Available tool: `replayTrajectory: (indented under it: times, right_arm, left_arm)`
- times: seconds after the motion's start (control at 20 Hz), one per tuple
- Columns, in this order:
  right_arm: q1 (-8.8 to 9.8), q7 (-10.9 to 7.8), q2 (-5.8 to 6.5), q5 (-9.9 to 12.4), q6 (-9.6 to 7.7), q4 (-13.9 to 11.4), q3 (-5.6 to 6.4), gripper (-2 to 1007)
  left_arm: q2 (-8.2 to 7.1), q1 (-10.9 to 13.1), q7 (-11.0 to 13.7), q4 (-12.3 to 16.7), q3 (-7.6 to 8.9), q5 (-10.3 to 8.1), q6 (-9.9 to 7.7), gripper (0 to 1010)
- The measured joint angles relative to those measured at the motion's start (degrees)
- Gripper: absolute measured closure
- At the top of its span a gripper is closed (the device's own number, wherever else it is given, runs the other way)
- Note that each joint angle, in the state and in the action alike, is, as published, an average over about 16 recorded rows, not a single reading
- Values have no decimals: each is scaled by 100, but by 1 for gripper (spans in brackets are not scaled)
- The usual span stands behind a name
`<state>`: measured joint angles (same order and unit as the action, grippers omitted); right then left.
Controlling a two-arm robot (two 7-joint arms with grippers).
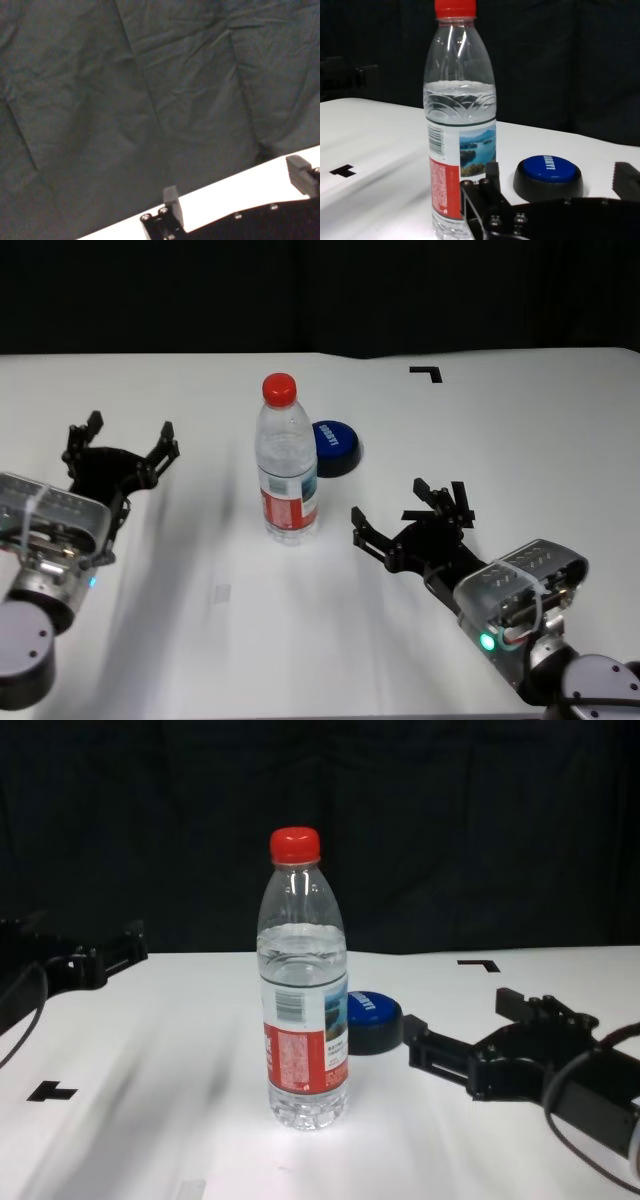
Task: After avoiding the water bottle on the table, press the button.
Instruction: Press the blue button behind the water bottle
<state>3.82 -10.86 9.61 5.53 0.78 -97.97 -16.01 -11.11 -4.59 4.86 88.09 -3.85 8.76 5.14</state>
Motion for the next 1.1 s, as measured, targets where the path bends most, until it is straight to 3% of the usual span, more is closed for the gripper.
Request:
replayTrajectory:
  times: [1.1]
  right_arm:
    - [0,0,0,0,0,0,0,2]
  left_arm:
    - [92,537,14,474,80,68,-85,7]
